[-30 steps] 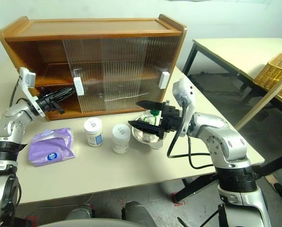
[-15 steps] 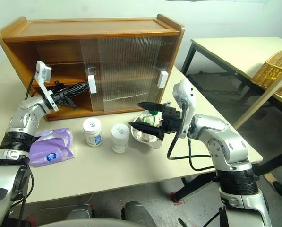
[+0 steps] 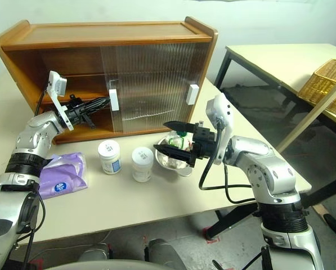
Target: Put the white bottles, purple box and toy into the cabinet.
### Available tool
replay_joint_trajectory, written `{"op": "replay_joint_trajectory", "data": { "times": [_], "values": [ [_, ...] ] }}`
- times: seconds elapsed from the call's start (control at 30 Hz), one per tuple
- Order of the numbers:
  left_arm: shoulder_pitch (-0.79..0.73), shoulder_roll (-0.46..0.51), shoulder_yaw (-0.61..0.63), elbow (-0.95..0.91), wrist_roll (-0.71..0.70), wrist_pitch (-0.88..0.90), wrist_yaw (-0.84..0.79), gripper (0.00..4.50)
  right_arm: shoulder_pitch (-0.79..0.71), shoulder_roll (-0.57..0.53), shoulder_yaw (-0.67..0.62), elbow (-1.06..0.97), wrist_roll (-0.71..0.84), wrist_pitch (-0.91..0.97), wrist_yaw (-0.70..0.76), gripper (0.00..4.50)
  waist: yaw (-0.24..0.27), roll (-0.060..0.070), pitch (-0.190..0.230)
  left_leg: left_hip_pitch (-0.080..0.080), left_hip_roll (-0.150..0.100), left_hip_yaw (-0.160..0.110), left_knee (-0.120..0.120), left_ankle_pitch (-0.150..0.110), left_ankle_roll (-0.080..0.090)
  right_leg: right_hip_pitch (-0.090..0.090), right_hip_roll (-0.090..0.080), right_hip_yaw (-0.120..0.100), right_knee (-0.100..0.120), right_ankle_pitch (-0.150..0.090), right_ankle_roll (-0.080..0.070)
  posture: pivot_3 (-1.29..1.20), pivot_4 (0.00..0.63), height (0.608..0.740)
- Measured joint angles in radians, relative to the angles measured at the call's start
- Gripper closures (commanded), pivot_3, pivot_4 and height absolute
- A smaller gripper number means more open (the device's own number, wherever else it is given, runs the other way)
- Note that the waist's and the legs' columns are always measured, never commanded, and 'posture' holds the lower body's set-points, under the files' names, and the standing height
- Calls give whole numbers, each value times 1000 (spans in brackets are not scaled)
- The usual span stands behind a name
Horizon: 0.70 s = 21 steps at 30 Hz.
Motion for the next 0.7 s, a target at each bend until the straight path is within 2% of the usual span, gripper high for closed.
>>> {"op": "replay_joint_trajectory", "data": {
  "times": [0.3, 0.7],
  "values": [
    [4, 1, 0, -12, 0, 0, -1, 4478, -8, 0, 0, -2, 7, 1, 27, 0, 0, 0, 0, 0, 0, 1, 0, 0, 0, 0, 0, -1, 0, 0, 0, -143, 0, 740],
    [100, 92, 23, -223, -47, 96, 2, 4478, -11, 34, -4, 38, 31, -12, 70, 0, 4, 0, 0, 1, 0, 3, 0, 0, 0, 0, 1, -3, 0, 0, 1, -116, 0, 740]
  ]
}}
